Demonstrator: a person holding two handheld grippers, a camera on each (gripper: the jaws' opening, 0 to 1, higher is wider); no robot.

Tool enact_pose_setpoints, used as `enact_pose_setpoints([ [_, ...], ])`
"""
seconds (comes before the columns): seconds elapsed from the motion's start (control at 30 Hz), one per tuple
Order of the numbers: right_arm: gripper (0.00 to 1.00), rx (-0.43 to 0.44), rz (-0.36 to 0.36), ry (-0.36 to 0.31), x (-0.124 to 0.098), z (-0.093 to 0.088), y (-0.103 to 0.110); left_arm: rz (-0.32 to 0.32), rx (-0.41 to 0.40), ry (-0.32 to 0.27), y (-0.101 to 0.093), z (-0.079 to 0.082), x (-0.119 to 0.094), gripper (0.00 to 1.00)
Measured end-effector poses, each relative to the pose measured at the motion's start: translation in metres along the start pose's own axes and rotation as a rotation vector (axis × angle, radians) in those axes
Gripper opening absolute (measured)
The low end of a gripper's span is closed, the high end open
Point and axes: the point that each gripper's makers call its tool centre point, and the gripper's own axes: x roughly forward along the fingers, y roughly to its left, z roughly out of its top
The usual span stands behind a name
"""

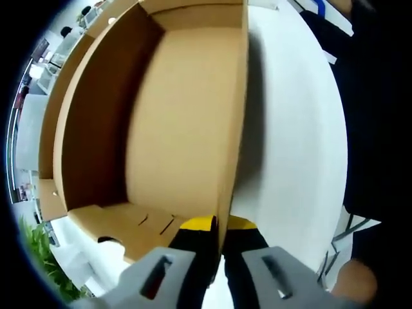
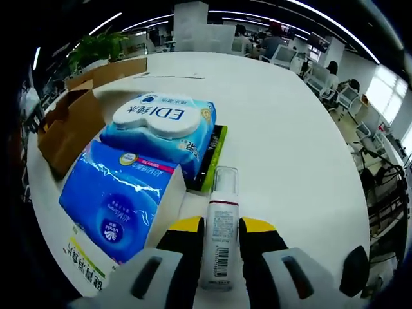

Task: Operate the shoe box by opening the lid, removing the specified soft item, and placing it in the target area until the item is outside and the box remains undamaged.

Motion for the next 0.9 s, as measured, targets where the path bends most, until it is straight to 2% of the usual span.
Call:
enact_pose_setpoints([
  [0.07,0.24,0.005,-0.017,-0.009,-0.001,0.003,-0.003,0.0,0.001,0.0,0.0,0.0,0.0,0.03],
  [0.17,0.26,-0.066,-0.05,-0.032,-0.005,0.01,-0.005,-0.001,0.0,-0.001,0.0,0.0,0.0,0.03],
  [0.23,0.27,-0.085,-0.047,-0.034,-0.01,0.011,-0.002,-0.003,-0.001,-0.001,0.0,0.0,0.0,0.03],
  [0.47,0.33,-0.071,-0.047,-0.08,-0.017,0.021,-0.003,-0.013,-0.009,0.0,0.0,0.0,0.0,0.03],
  [0.6,0.33,-0.072,-0.071,-0.093,-0.022,0.024,-0.007,-0.011,-0.011,-0.001,0.0,0.0,0.0,0.03],
  [0.9,0.37,-0.056,-0.113,-0.165,-0.044,0.039,-0.013,0.003,-0.015,0.0,-0.003,0.001,0.0,0.03],
])
